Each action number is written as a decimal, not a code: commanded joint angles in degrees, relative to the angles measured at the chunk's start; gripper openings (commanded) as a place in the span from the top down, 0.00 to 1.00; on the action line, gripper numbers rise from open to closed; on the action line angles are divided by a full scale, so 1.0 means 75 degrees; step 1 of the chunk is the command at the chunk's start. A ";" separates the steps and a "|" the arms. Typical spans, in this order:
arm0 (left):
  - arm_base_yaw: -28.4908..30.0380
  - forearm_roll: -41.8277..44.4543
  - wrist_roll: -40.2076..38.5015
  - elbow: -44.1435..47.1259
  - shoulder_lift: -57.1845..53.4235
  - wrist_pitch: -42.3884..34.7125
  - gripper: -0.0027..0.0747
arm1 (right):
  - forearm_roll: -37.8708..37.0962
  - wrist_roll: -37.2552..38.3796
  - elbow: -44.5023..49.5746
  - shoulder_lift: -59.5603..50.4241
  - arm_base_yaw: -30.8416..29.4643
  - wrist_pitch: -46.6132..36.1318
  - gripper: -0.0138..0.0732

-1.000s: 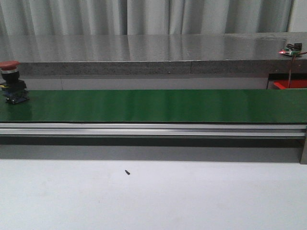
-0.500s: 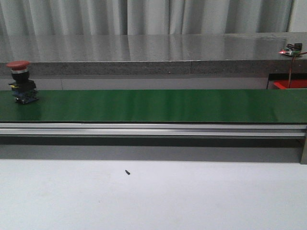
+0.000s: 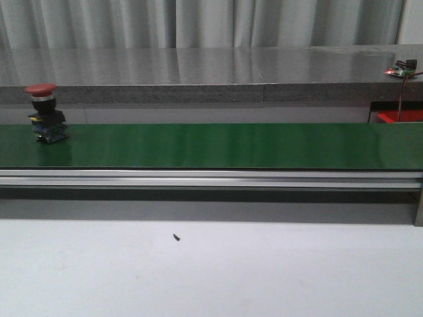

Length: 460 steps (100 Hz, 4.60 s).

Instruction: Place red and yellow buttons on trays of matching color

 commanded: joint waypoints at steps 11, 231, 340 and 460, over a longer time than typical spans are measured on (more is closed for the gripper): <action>0.0025 0.0282 0.0508 -0.0209 -0.1390 0.0483 0.59 | 0.0008 -0.0113 -0.0159 0.0042 -0.0010 -0.0498 0.86; -0.0779 -0.1104 0.2795 0.2083 -0.3589 0.0834 0.42 | 0.0008 -0.0113 -0.0159 0.0042 -0.0010 -0.0498 0.86; -0.3605 0.0104 0.2832 0.5848 -0.7797 -0.0374 0.99 | -0.0065 -0.0113 -0.0159 0.0042 -0.0010 -0.0498 0.86; -0.3992 0.0019 0.2787 0.8214 -1.0592 -0.2059 0.99 | 0.0078 -0.0113 -0.0166 0.0713 -0.0010 -0.1044 0.86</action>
